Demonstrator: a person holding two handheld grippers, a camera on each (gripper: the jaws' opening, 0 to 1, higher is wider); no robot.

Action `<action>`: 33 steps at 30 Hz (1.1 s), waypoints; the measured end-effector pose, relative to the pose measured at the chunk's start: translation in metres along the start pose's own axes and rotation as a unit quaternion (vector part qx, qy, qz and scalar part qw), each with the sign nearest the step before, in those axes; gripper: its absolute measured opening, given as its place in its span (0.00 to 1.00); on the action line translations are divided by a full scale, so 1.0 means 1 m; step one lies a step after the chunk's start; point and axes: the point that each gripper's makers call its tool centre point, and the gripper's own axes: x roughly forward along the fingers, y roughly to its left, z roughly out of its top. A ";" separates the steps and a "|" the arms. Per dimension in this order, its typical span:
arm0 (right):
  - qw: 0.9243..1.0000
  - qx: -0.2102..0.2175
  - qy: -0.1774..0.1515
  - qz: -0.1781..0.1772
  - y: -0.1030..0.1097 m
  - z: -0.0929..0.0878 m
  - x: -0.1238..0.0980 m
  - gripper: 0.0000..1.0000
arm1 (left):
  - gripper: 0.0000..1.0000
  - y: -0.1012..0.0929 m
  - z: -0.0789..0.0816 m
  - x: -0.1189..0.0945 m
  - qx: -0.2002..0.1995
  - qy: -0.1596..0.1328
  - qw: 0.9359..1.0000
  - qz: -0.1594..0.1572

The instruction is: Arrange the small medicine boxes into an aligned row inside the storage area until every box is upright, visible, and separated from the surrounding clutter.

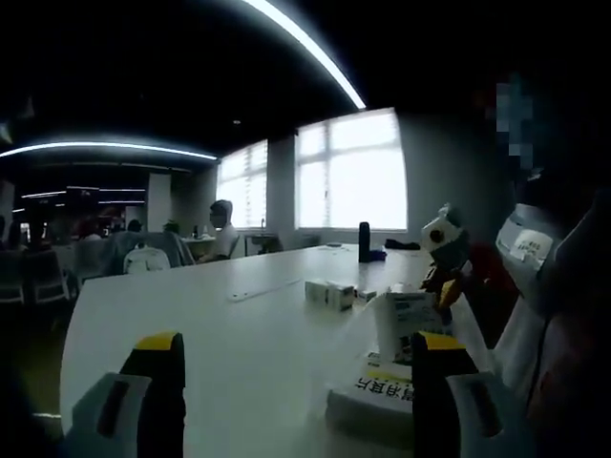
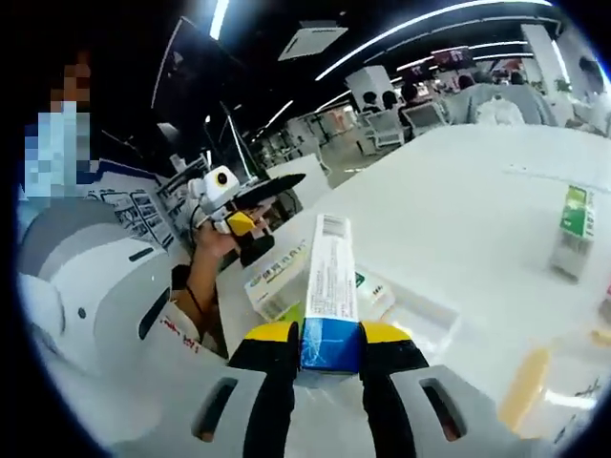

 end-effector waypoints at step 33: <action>0.991 0.128 0.039 0.019 0.012 0.002 -0.001 0.20 | 0.97 -0.002 -0.003 -0.007 0.006 -0.009 1.000 0.005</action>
